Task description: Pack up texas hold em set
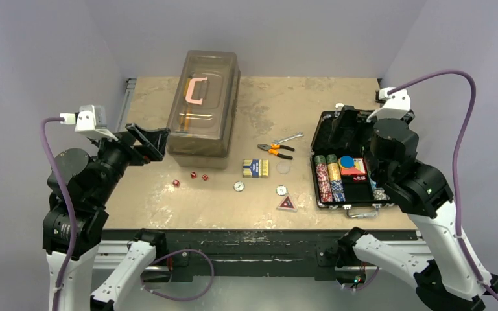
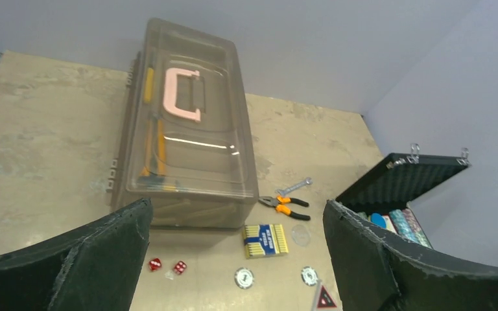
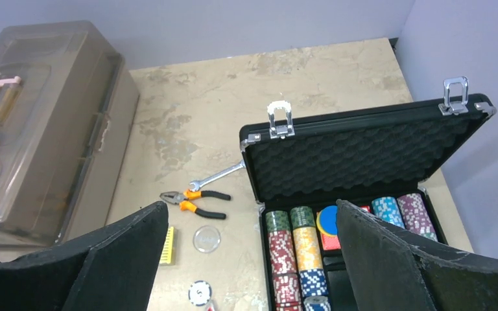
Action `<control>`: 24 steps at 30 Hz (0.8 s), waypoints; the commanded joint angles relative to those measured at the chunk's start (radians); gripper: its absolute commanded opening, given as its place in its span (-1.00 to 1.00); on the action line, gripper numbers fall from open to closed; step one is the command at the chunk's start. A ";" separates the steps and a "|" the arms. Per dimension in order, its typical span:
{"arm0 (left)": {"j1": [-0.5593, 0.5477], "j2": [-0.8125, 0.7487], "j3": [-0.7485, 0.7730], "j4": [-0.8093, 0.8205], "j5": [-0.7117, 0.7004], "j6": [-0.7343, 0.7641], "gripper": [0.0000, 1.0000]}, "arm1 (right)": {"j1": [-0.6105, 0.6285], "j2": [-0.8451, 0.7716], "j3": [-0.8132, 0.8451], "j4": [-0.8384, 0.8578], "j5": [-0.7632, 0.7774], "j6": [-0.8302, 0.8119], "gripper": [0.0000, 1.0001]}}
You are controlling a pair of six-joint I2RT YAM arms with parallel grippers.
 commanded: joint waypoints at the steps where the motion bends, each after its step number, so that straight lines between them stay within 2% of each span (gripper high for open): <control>1: 0.008 -0.015 -0.053 0.010 0.115 -0.085 1.00 | -0.006 0.034 0.048 -0.068 -0.017 0.034 0.97; 7: 0.008 -0.018 -0.122 -0.011 0.178 -0.119 1.00 | -0.005 0.101 0.052 -0.168 -0.169 0.030 0.98; 11: 0.008 -0.020 -0.136 -0.042 0.200 -0.123 1.00 | -0.005 0.128 0.042 -0.246 -0.196 0.089 0.98; 18: 0.008 -0.067 -0.225 -0.053 0.282 -0.155 1.00 | -0.005 0.091 -0.029 -0.294 -0.221 0.237 0.98; 24: 0.008 -0.116 -0.311 -0.062 0.318 -0.176 1.00 | -0.005 -0.005 -0.161 -0.228 -0.365 0.243 0.98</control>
